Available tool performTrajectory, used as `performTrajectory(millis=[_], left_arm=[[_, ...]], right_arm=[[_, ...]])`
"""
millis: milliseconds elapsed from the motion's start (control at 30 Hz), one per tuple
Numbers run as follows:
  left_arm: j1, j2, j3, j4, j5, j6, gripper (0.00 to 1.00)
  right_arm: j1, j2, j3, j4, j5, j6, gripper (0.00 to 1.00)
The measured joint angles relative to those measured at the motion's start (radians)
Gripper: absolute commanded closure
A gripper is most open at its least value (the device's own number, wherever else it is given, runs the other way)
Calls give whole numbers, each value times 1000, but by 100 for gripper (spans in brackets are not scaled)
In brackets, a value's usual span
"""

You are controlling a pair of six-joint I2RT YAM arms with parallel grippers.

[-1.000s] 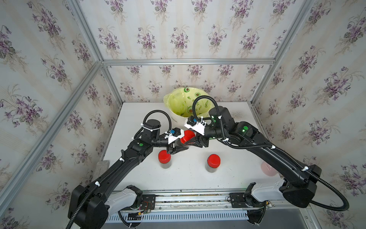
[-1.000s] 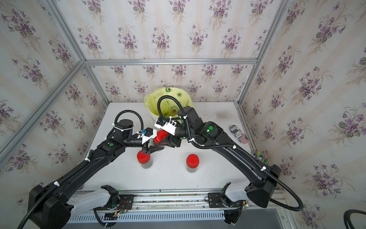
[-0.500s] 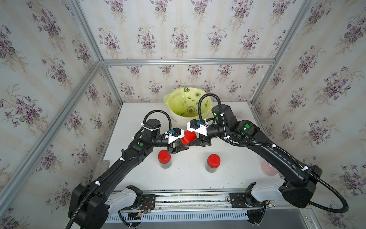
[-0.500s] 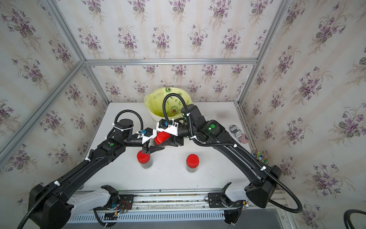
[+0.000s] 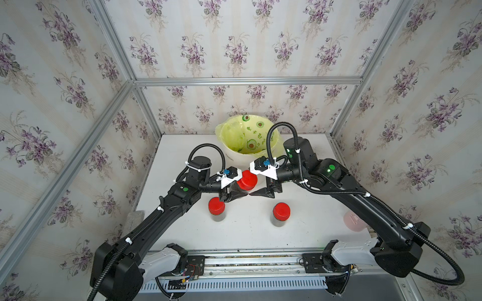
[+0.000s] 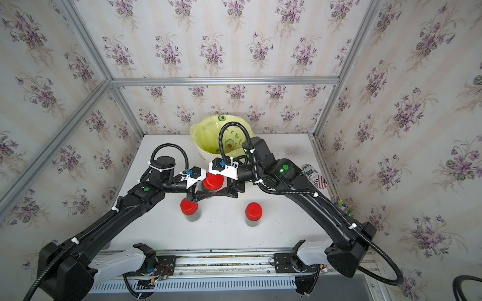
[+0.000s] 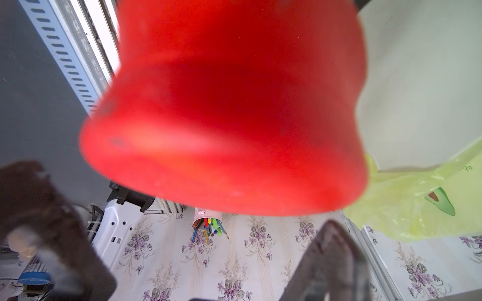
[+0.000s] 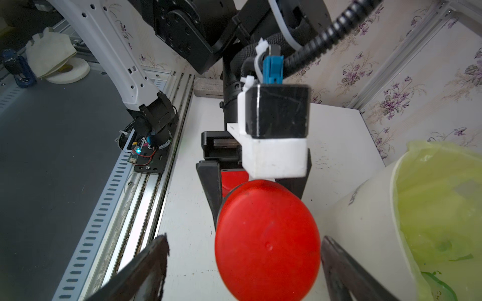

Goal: Empty moldy tea leaves from jars
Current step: Unscrew the lid from the jar.

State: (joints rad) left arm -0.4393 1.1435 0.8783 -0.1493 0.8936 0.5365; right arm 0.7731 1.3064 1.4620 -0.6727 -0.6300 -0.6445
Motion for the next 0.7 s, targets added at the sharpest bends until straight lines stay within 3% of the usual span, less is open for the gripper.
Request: performTrajectory(millis=[300, 700], left_arm=[[0, -3, 0, 0, -13, 0, 48], [0, 1, 0, -1, -23, 0, 48]], right_arm=[[0, -122, -123, 130, 84, 302, 1], [50, -119, -137, 174, 288, 658, 3]])
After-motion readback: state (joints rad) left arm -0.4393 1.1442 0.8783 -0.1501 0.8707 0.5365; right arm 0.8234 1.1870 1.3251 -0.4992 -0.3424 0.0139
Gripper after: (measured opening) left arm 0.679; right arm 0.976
